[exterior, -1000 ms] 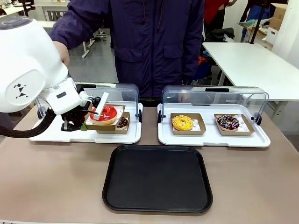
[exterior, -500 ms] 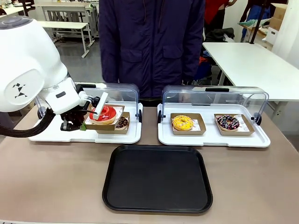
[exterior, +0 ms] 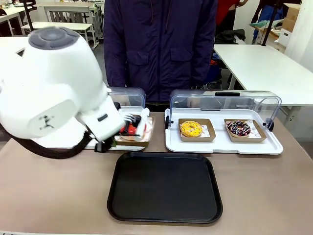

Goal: Move the first donut from the left to the tray.
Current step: Pick up the Paper togo box containing the Donut indicated by the person and place it on the Handle tray.

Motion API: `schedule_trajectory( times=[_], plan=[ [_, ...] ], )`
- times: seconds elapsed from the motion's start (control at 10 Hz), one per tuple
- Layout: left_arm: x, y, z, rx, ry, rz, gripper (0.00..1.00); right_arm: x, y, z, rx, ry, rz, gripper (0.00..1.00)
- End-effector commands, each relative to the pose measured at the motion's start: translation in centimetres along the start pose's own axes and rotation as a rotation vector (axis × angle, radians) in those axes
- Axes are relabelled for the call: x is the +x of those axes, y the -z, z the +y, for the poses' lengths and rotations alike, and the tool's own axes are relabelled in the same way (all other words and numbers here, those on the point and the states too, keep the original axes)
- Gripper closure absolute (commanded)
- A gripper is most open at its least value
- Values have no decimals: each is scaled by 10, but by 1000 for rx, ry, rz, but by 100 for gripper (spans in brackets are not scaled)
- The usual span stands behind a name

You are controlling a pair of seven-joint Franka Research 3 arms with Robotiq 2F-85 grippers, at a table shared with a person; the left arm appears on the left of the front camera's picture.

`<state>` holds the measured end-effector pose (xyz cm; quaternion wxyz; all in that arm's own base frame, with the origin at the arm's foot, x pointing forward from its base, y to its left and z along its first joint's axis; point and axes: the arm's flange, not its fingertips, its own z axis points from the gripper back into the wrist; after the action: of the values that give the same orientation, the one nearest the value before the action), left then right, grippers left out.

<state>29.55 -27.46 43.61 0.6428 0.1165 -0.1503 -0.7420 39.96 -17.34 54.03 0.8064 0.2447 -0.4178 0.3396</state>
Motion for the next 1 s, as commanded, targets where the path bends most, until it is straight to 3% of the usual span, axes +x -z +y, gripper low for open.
schedule_trajectory(
  times=[0.0,0.4,0.9],
  plan=[
    [21,18,-23,-9,-29,-10,99,-1,3,0,-1,-22,-37,0],
    [79,41,-55,-70,-34,-37,99,-1,3,0,-1,-22,-37,0],
    [114,85,-60,-110,-89,0,99,-1,3,0,-1,-22,-37,0]
  ],
)
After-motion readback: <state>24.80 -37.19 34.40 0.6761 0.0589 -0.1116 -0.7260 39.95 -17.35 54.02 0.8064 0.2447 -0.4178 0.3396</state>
